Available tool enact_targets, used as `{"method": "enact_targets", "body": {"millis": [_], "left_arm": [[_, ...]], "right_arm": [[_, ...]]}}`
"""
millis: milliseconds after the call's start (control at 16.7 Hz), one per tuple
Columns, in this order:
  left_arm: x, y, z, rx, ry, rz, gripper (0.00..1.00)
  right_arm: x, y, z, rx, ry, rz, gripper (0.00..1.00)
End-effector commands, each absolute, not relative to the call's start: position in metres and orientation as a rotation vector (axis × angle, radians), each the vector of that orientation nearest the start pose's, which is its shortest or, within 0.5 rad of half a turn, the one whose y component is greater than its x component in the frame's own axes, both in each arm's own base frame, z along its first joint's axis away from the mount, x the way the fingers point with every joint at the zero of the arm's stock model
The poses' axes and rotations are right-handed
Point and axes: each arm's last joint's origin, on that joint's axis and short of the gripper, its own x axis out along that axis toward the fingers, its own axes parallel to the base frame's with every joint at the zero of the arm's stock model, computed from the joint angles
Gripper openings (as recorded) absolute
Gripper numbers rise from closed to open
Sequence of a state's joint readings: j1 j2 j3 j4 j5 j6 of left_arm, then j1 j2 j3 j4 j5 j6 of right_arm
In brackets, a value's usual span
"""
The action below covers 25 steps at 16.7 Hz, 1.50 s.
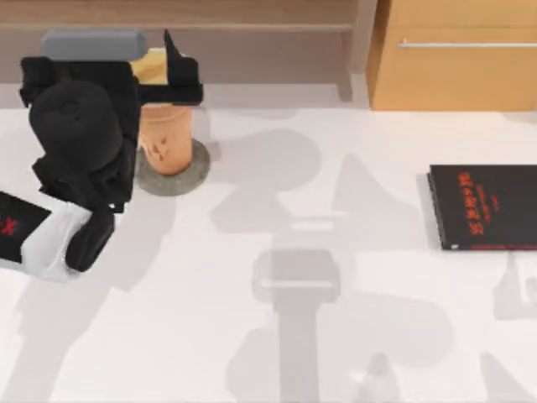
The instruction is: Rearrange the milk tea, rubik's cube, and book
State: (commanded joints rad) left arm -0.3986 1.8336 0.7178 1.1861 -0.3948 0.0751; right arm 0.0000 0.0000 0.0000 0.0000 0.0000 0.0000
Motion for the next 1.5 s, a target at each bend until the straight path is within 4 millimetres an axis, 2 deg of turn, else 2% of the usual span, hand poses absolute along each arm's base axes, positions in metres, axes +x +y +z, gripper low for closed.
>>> {"method": "enact_targets", "body": {"millis": [180, 360, 480, 660, 840, 1080, 1260, 1500], "left_arm": [[0.369, -0.089, 0.205, 0.117, -0.042, 0.093, 1.0], [0.408, -0.037, 0.24, 0.231, 0.069, 0.172, 1.0], [0.428, 0.004, 0.255, 0.303, 0.211, 0.212, 1.0], [0.445, 0.067, 0.265, 0.369, 0.51, 0.232, 1.0], [0.446, 0.123, 0.264, 0.36, 0.832, 0.2, 1.0], [0.439, 0.175, 0.249, 0.261, 1.199, 0.109, 1.0], [0.436, 0.201, 0.232, 0.165, 1.39, 0.041, 1.0], [0.436, 0.216, 0.211, 0.068, 1.536, -0.024, 1.0]], "right_arm": [[0.106, -0.001, 0.16, 0.0, 0.0, 0.0, 1.0], [0.106, -0.001, 0.16, 0.0, 0.0, 0.0, 1.0], [0.106, -0.001, 0.16, 0.0, 0.0, 0.0, 1.0], [0.106, -0.001, 0.16, 0.0, 0.0, 0.0, 1.0], [0.106, -0.001, 0.16, 0.0, 0.0, 0.0, 1.0], [0.106, -0.001, 0.16, 0.0, 0.0, 0.0, 1.0], [0.106, -0.001, 0.16, 0.0, 0.0, 0.0, 1.0], [0.106, -0.001, 0.16, 0.0, 0.0, 0.0, 1.0]]}}
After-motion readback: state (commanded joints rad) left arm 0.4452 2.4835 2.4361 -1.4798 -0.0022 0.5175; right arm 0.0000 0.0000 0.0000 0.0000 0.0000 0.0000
